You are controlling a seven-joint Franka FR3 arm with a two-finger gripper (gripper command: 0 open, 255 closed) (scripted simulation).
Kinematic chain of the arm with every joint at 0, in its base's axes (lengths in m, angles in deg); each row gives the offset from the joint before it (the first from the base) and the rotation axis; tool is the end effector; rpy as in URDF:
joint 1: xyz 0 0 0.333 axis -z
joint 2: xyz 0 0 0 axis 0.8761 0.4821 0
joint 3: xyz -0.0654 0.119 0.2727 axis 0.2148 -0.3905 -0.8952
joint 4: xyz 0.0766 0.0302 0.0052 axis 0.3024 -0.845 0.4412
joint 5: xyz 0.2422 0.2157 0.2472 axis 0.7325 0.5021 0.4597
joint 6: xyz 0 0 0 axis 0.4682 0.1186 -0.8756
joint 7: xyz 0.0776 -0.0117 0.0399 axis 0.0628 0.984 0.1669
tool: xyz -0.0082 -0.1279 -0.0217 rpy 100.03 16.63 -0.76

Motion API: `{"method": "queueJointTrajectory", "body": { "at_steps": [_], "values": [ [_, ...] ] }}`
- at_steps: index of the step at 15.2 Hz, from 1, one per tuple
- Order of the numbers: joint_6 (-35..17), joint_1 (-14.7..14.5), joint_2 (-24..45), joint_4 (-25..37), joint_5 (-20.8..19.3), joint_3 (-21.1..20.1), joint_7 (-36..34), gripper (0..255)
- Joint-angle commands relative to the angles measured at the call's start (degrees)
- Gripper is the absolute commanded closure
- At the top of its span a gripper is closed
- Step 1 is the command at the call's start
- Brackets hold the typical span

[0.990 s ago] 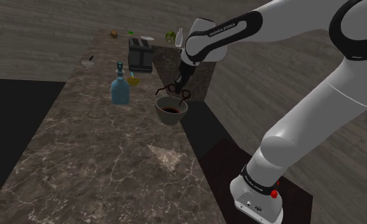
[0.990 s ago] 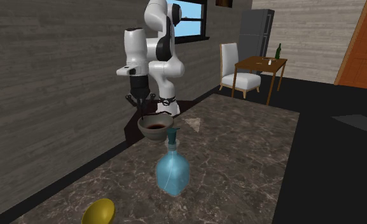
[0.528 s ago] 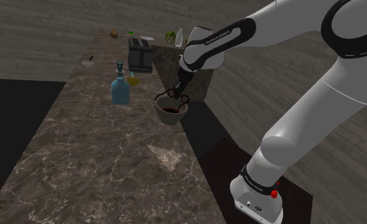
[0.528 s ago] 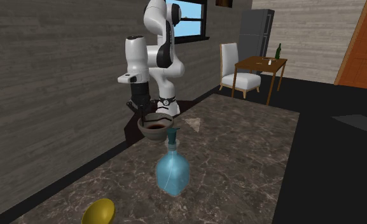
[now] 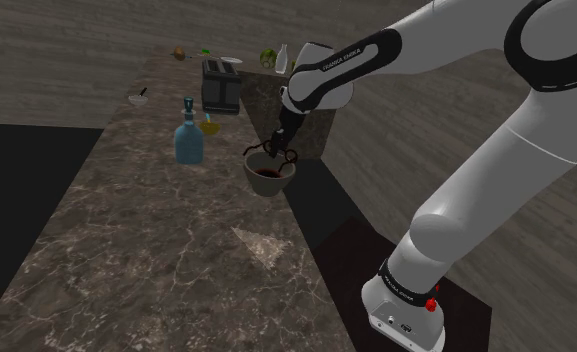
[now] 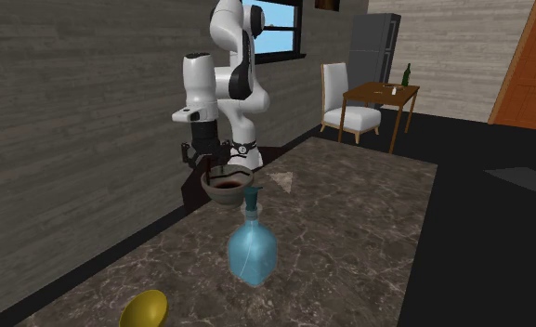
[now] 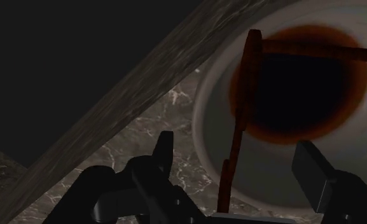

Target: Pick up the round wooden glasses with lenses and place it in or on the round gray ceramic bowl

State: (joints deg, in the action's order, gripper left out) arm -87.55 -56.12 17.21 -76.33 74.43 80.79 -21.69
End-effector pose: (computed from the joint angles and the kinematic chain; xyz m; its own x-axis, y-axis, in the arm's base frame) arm 0.4968 -0.0337 0.3372 0.9510 0.2598 0.1676 0.2625 -0.9649 0.0065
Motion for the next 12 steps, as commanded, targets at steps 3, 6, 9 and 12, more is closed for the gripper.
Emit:
{"method": "queueJointTrajectory", "body": {
  "at_steps": [3,6,9,12],
  "values": [
    [0.0,0.0,0.0,0.0,0.0,0.0,0.0,0],
    [6.07,0.21,-4.22,1.85,-0.35,0.17,-0.2,0],
    [7.67,0.26,-5.22,2.44,-0.44,0.21,-0.25,0],
    [7.67,0.26,-5.21,2.45,-0.44,0.21,-0.25,0]
  ]
}}
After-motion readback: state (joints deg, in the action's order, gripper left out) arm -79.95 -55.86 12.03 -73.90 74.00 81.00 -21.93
